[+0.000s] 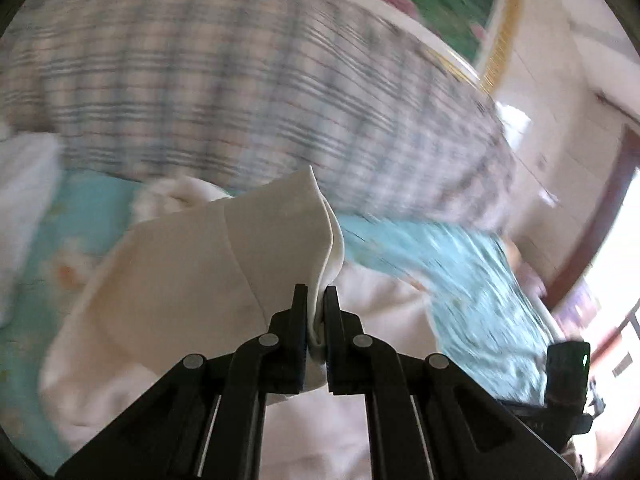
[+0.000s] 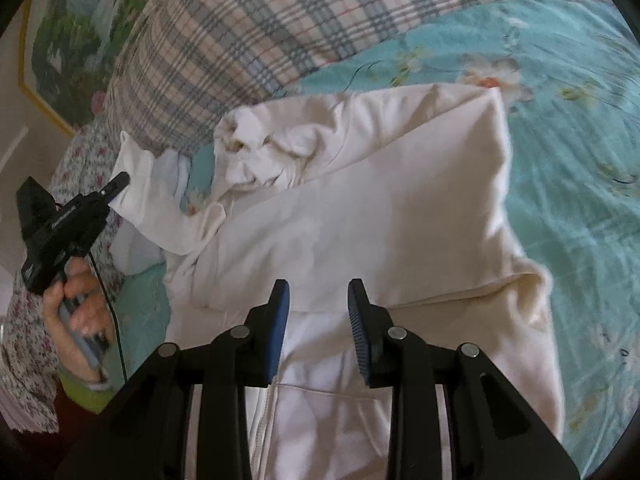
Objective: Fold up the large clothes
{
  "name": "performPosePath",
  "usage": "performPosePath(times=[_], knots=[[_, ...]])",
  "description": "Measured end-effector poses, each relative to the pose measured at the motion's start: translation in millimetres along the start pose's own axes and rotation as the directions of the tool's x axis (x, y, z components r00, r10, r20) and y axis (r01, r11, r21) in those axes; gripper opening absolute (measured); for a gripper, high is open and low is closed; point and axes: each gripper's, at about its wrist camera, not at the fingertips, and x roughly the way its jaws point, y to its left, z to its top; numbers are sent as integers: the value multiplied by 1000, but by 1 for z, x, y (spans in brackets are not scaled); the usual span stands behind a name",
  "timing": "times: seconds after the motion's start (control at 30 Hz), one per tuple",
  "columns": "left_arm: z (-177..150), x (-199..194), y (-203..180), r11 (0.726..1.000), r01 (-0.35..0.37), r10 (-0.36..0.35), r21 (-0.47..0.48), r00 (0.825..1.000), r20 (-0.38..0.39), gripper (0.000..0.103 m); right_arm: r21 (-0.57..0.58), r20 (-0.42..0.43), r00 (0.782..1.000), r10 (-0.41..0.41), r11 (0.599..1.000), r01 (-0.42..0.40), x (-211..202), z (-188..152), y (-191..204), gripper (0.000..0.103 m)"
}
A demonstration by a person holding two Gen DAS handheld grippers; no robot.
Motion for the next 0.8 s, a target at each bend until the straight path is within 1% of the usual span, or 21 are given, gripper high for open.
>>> performPosePath(times=[0.07, 0.1, 0.2, 0.27, 0.33, 0.4, 0.43, 0.47, 0.5, 0.53, 0.57, 0.6, 0.63, 0.67, 0.73, 0.77, 0.8], knots=[[-11, 24, -24, 999, 35, -34, 20, 998, -45, 5, 33, 35, 999, -14, 999, 13, -12, 1, -12, 31], [-21, 45, -38, 998, 49, -46, 27, 996, -82, 5, 50, 51, 998, -21, 999, 19, -18, 1, -19, 31], [-51, 86, -58, 998, 53, -48, 31, 987, -154, 5, 98, 76, 996, -45, 995, 38, -30, 1, -39, 31], [-69, 109, -58, 998, 55, -49, 24, 981, -188, 6, 126, 79, 995, -55, 991, 45, -32, 0, -51, 31], [-89, 129, -55, 998, 57, -53, 6, 967, -248, 8, 144, 78, 995, -58, 988, 46, -32, 0, -57, 31], [-103, 143, -50, 998, 66, -68, -17, 950, -304, 13, 151, 72, 996, -59, 987, 47, -29, 1, -62, 31], [-111, 142, -49, 997, 77, -82, -30, 941, -329, 19, 151, 64, 996, -60, 987, 50, -26, 1, -62, 31], [-119, 139, -48, 995, 88, -96, -38, 937, -336, 26, 147, 59, 996, -63, 988, 53, -24, 2, -64, 31], [-123, 130, -46, 994, 100, -108, -41, 936, -335, 30, 143, 51, 997, -57, 988, 49, -21, 2, -63, 31], [-128, 117, -44, 994, 105, -112, -39, 941, -320, 39, 137, 38, 998, -43, 990, 37, -14, 5, -61, 34], [-129, 105, -42, 994, 103, -109, -36, 946, -306, 44, 132, 27, 999, -30, 991, 26, -10, 6, -59, 36], [-132, 93, -38, 994, 99, -105, -35, 949, -297, 44, 128, 6, 1000, -13, 992, 12, -1, 8, -57, 40], [-136, 79, -30, 995, 95, -103, -41, 951, -290, 44, 119, -12, 1000, -1, 993, 3, 6, 9, -53, 42], [-137, 68, -23, 995, 87, -97, -47, 954, -285, 44, 106, -34, 999, 20, 994, -16, 15, 12, -47, 42], [-131, 46, -13, 998, 49, -58, -41, 963, -263, 44, 105, -61, 996, 70, 992, -63, 30, 17, -40, 42], [-129, 36, -5, 999, 29, -37, -38, 967, -250, 44, 70, -72, 996, 61, 996, -56, 37, 22, -32, 42], [-126, 20, 9, 999, -19, 10, -34, 973, -229, 44, 25, -80, 996, 42, 999, -40, 43, 26, -25, 45]])
